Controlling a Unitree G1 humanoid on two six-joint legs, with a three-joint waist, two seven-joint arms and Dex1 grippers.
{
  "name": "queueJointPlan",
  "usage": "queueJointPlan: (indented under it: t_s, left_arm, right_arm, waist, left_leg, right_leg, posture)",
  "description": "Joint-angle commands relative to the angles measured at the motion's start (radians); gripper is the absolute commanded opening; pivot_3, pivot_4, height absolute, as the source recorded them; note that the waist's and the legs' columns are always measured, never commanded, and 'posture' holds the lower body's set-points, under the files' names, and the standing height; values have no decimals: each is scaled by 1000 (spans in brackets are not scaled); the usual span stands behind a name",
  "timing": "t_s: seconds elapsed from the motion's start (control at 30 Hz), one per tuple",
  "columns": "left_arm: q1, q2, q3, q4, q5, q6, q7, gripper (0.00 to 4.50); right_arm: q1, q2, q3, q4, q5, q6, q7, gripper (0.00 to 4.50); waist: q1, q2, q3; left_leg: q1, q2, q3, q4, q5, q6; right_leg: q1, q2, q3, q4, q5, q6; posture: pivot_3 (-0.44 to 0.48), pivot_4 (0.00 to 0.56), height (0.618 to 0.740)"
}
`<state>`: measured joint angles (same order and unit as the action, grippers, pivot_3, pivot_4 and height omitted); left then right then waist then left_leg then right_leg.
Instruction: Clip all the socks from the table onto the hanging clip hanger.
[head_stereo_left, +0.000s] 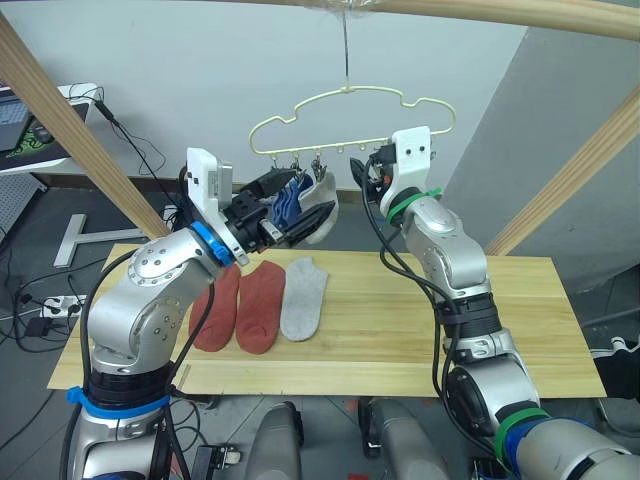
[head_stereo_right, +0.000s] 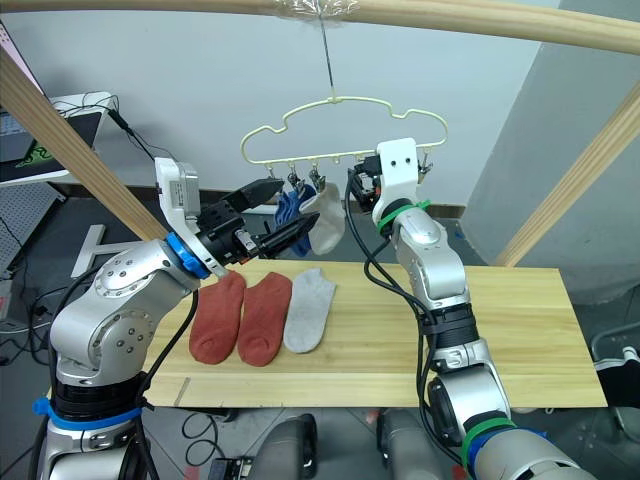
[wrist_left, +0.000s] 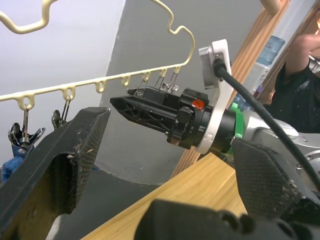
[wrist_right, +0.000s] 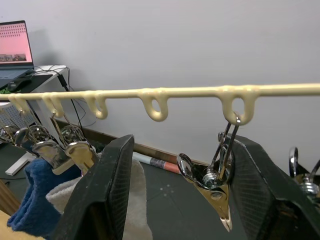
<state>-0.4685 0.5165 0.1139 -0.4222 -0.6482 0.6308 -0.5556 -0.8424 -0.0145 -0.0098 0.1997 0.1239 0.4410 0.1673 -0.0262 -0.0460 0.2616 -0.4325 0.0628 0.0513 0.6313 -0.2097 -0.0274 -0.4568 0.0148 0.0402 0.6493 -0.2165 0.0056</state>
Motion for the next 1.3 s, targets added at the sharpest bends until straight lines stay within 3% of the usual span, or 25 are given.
queueJointPlan:
  t_s: [0.03, 0.07, 0.17, 0.33, 0.43, 0.73, 0.87, 1.1, 1.3]
  left_arm:
    - [-14, -1, 2, -32, 3, -16, 3, 4500]
    - [-14, -2, 3, -30, 4, -16, 5, 4500]
    - [-16, -4, 5, -28, 4, -16, 10, 4500]
    - [-15, -7, -2, -33, 6, -17, 13, 4500]
    - [-5, -22, -12, -40, 5, -15, 25, 4500]
    - [91, -21, -67, -18, 60, 0, 39, 4500]
    - [204, -13, -229, 187, 310, -75, 115, 4500]
    - [142, -167, -311, 535, 460, -262, 128, 4500]
    - [73, -221, -338, 752, 551, -393, 100, 4500]
  right_arm:
    - [-27, 7, -17, -22, 20, -24, -4, 2801]
    - [-28, 11, -24, -19, 27, -21, -7, 2801]
    - [-35, 22, -45, -9, 45, -14, -22, 2240]
    - [-38, 21, -49, -3, 42, -17, -23, 593]
    - [-33, 23, -50, -8, 41, -13, -23, 7]
    - [-20, 10, -46, -25, 40, 2, -9, 7]
    - [3, 0, -34, -57, 42, 43, 6, 7]
    - [19, -1, -32, -89, 42, 76, 4, 7]
    - [25, -3, -30, -105, 41, 90, 1, 7]
  waist:
    - [0, 0, 0]
    - [0, 0, 0]
    - [0, 0, 0]
    - [0, 0, 0]
    - [0, 0, 0]
    - [0, 0, 0]
    - [-3, 2, -1]
    - [3, 2, -1]
    - [-2, 2, -1]
  left_leg:
    - [0, 0, 0, 0, 0, 0]
    - [0, 0, 0, 0, 0, 0]
    - [0, 0, 0, 0, 0, 0]
    - [0, 0, 0, 0, 0, 0]
    - [0, 0, 0, 0, 0, 0]
    - [0, 0, -1, 0, 0, 0]
    - [2, 0, 1, 0, 0, 0]
    - [0, 0, 1, 3, 0, 0]
    - [1, 0, 2, 5, 0, 1]
  right_leg:
    - [0, 0, 0, 0, 0, 0]
    - [0, 0, 0, 0, 0, 0]
    - [0, 0, 0, 0, 0, 0]
    - [0, 0, 0, 0, 0, 0]
    - [0, 0, 0, 0, 0, 0]
    - [0, 0, 0, 1, 1, -1]
    - [1, 0, 1, 1, 0, -1]
    - [0, 0, 0, 2, 0, -1]
    - [0, 0, 0, 5, 0, 0]
  posture:
    - [56, 260, 740]
    - [56, 260, 740]
    - [56, 263, 740]
    - [55, 264, 740]
    - [52, 266, 740]
    - [47, 267, 740]
    - [22, 271, 740]
    - [-4, 275, 740]
    - [-23, 274, 740]
